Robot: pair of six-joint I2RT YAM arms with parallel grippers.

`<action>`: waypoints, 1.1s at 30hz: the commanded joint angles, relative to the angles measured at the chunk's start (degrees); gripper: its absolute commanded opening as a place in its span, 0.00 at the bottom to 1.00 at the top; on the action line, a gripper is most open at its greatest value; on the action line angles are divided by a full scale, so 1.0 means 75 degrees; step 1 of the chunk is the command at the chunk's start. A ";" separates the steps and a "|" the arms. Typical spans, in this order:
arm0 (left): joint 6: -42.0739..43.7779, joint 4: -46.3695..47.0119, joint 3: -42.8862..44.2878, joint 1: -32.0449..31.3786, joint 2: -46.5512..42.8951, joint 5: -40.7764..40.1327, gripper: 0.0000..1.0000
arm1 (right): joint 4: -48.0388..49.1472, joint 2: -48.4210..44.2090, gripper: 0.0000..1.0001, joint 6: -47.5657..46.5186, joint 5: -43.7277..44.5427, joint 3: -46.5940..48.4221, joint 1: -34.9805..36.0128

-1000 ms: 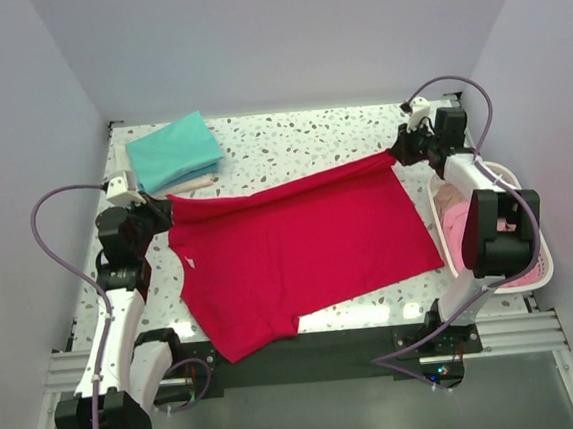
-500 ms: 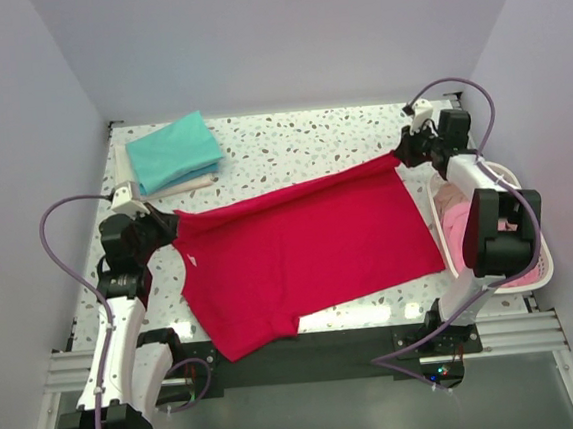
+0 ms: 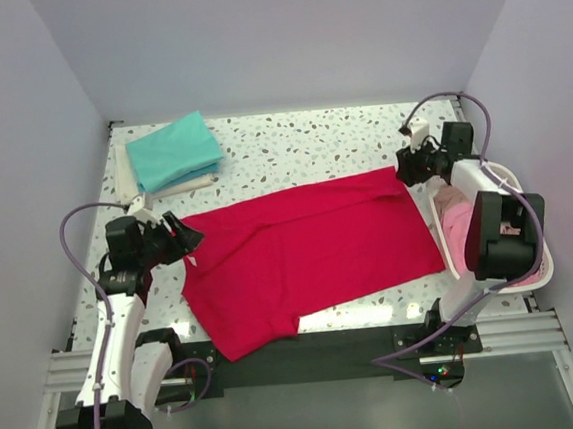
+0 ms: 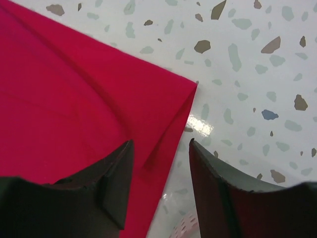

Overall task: Fold and stack the t-shirts
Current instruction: Fold the tshirt

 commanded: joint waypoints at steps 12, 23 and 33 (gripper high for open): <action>0.0959 0.0352 0.1522 0.0064 0.1702 -0.0034 0.65 | -0.2676 0.2245 0.39 0.0594 0.0499 0.3417 0.0405; 0.0761 0.1653 0.1862 0.0052 0.3744 -0.0340 0.63 | -0.2913 0.2915 0.38 0.0913 0.1097 0.3703 0.0452; 0.0409 0.2369 0.1862 -0.0018 0.5032 -0.0410 0.59 | -0.2971 0.3301 0.36 0.1088 0.0968 0.3901 0.0522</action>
